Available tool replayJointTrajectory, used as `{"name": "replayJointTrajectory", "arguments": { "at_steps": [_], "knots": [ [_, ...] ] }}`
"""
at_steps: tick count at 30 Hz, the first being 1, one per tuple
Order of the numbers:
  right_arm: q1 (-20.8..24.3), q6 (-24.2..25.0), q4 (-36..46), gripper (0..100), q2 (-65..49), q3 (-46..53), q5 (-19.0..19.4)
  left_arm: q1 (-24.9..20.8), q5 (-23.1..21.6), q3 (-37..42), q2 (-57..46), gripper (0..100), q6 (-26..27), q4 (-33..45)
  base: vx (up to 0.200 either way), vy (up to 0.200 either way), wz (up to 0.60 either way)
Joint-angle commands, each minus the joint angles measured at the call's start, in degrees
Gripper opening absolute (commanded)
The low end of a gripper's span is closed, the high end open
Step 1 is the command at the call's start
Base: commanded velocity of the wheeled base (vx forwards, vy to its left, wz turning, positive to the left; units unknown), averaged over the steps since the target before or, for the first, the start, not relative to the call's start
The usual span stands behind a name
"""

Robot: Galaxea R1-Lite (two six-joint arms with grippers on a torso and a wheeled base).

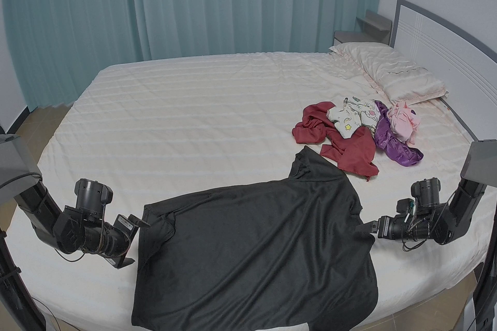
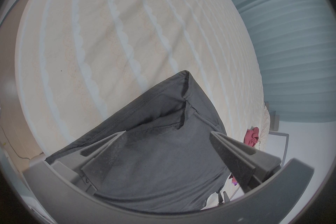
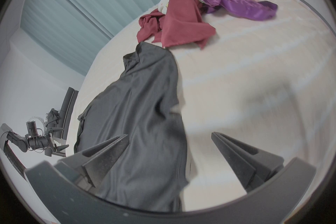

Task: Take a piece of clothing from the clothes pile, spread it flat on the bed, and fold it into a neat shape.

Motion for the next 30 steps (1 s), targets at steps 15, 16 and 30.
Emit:
{"name": "replayJointTrajectory", "arguments": {
  "at_steps": [15, 16, 30],
  "knots": [
    [0.20, 8.73, -25.73, 100, 0.84, 18.30, -0.98, -12.50, 10.69, -17.43, 10.99, 100, 0.68, -0.93, 0.000, 0.000, 0.00],
    [0.29, 8.73, -26.61, 100, 1.81, 18.39, -1.06, -13.47, 10.69, -19.27, 11.34, 100, 0.86, 0.21, 0.000, 0.000, 0.00],
    [3.28, 8.12, -39.00, 100, 5.32, 24.72, -1.42, -19.71, 29.58, -43.79, 25.14, 100, 23.71, 21.66, 0.000, 0.000, 0.00]
  ]
}}
